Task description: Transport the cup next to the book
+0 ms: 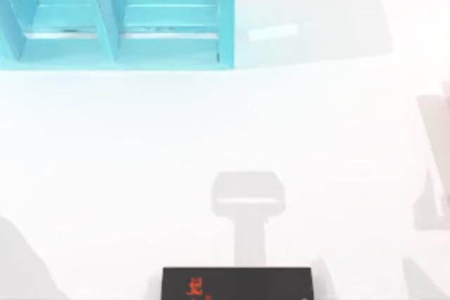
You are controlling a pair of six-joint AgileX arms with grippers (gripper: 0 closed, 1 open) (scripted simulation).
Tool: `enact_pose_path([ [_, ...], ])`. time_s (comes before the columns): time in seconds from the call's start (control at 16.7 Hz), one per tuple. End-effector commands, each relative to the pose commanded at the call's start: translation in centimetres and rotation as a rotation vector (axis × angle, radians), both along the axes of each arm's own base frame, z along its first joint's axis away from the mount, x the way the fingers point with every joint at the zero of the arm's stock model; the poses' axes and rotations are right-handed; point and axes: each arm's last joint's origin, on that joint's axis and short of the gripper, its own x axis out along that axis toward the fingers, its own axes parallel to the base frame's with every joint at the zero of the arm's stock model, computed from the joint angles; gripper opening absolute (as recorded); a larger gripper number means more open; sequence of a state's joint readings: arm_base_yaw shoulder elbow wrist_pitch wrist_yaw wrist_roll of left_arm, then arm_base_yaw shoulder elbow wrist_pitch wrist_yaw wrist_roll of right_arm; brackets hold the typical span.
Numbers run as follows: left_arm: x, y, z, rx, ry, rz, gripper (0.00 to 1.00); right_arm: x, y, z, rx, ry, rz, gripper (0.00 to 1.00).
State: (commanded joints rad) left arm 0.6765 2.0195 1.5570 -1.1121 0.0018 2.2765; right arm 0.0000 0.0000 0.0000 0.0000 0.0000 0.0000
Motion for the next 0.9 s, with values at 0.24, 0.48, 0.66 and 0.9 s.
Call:
enact_pose_path([
  [0.24, 0.9, -1.6, 0.3, 0.007, -0.002, 0.048, 0.0, 0.0, 0.0, 0.0, 0.0, 0.0, 0.0, 1.0],
  [0.48, 2.7, -6.0, 1.0, 0.019, -0.009, 0.175, 0.0, 0.0, 0.0, 0.0, 0.0, 0.0, 0.0, 1.0],
  [0.66, 4.0, -10.8, 1.6, 0.027, -0.017, 0.31, 0.0, 0.0, 0.0, 0.0, 0.0, 0.0, 0.0, 1.0],
  [0.9, 4.4, -18.5, 2.5, 0.031, -0.031, 0.527, 0.0, 0.0, 0.0, 0.0, 0.0, 0.0, 0.0, 1.0],
])
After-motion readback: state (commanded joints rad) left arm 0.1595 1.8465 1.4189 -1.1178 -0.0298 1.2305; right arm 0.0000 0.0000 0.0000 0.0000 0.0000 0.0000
